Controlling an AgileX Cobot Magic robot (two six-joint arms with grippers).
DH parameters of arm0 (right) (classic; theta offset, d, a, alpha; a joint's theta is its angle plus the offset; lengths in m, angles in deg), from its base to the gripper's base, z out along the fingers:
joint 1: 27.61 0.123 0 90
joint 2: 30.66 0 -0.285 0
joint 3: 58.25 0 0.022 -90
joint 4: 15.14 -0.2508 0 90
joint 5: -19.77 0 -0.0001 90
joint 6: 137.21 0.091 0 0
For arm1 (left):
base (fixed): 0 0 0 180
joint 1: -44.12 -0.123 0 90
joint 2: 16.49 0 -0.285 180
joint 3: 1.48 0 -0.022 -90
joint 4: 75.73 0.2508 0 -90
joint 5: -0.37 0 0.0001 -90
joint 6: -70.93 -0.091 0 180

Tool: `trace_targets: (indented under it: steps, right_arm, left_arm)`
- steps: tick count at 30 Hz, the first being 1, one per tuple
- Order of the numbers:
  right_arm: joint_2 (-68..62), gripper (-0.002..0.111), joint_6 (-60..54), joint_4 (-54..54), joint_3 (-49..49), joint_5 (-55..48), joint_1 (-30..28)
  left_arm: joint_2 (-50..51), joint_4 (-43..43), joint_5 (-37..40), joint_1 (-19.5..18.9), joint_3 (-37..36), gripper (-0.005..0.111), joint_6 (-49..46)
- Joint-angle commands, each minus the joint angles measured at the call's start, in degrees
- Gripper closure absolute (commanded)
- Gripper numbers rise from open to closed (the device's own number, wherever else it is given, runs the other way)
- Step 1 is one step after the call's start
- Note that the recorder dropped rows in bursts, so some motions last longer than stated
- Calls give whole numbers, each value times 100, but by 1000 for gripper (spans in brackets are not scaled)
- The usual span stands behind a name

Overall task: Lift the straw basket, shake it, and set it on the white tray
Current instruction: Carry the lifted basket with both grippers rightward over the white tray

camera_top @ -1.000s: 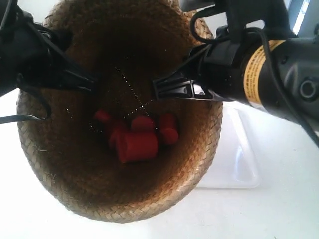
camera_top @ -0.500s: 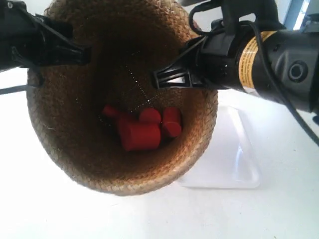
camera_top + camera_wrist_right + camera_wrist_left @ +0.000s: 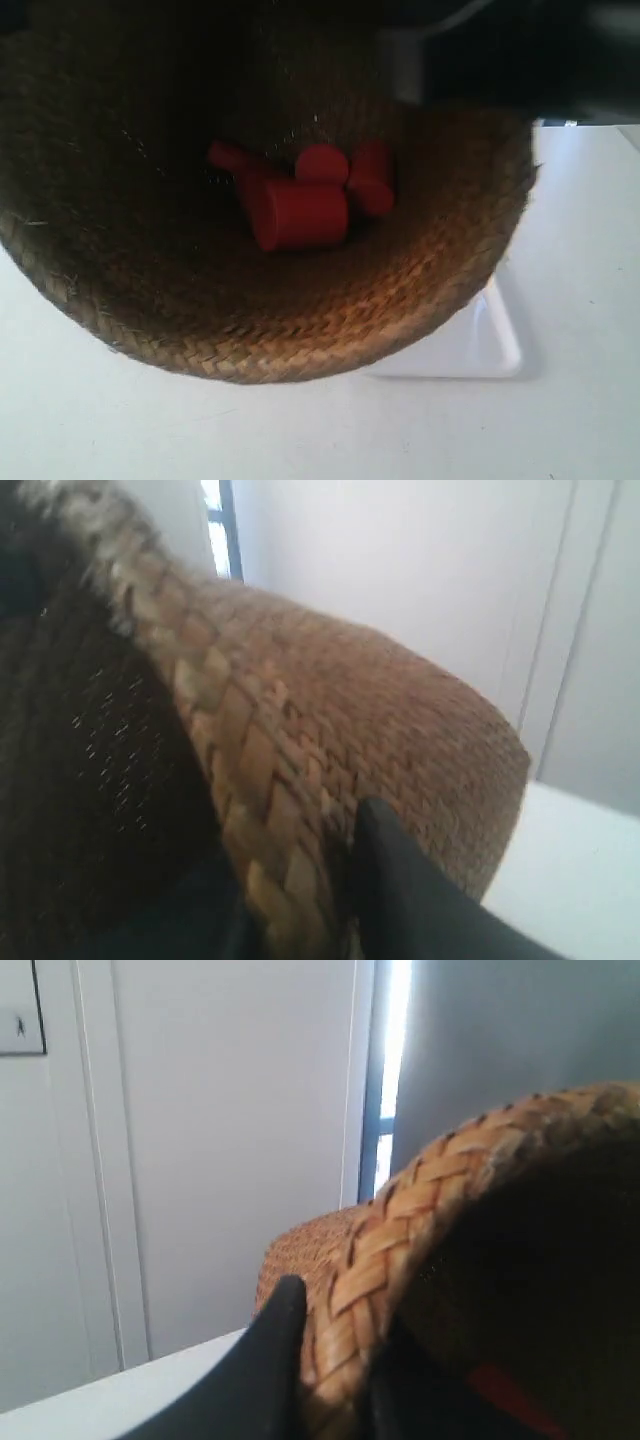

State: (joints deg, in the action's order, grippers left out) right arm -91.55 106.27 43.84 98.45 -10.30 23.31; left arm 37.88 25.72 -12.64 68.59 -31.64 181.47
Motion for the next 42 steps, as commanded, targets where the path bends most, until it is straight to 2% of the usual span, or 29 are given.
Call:
trace_targets:
  steps: [1,3,4,5,8,11,16,18,20,21,23,24,25,26,28,31,32,37,38,39,40,41,42]
  right_arm:
    - [-816,108,1548,1473,-787,-840,-369]
    - [-911,108,1174,726,-713,-491,-335]
    - [-835,108,1110,544,-699,-249,-283]
    - [-754,108,1110,622,-699,-160,-244]
    - [-646,108,1167,1039,-699,-312,-246]
    - [-704,108,1167,1178,-710,-404,-246]
    - [-904,108,1167,1285,-684,-370,-246]
    - [-728,108,866,632,-455,-415,-138]
    - [-71,108,255,-425,-56,-178,257]
    - [132,108,272,-530,41,-7,433]
    - [201,108,699,347,8,-370,663]
    - [-491,108,2253,1820,-329,-1561,418]
    - [-809,108,2520,2242,-435,-1574,208]
    - [-1189,108,2376,1917,-329,-587,-150]
    - [-1127,108,2352,1832,-211,197,-181]
    - [-1017,108,2059,1714,-202,-410,-181]
    - [-1017,108,1646,1441,-202,-413,-181]
    - [-1273,108,1339,1474,-201,-423,-181]
    - [-1121,108,1066,1217,-106,-412,-107]
    - [-692,108,546,577,110,-321,211]
    - [-283,108,408,321,247,-138,562]
    - [140,108,424,572,290,-15,989]
    - [214,108,533,861,257,-198,1121]
  left_arm:
    - [644,-611,1797,83,-529,107,202]
    - [699,-380,558,99,-406,107,-155]
    - [647,-294,372,99,-353,107,-246]
    - [568,-286,520,99,-354,107,-247]
    - [426,-345,1598,99,-354,107,-242]
    - [502,-319,1811,99,-354,107,-285]
    - [786,-330,1495,99,-354,107,-261]
    - [576,-346,878,99,-247,107,-250]
    - [43,-150,-15,180,-72,107,-238]
    - [-232,-150,25,282,-22,107,-204]
    - [-487,-150,958,412,-95,107,-207]
    - [-24,-150,2276,436,-347,107,-130]
    - [329,-150,2555,423,-402,107,-115]
    - [976,-150,2098,423,-345,107,-334]
    - [990,-150,1170,423,-193,107,-577]
    - [954,-150,1903,423,-192,107,-566]
    - [954,-150,1967,423,-192,107,-566]
    - [1068,-150,1881,423,-171,107,-521]
    - [951,-150,1605,435,-91,107,-615]
    - [523,-150,790,505,53,107,-986]
    - [87,-150,445,637,180,107,-1149]
    - [-290,-150,624,829,216,107,-1175]
    - [-435,-150,1029,898,172,107,-1187]
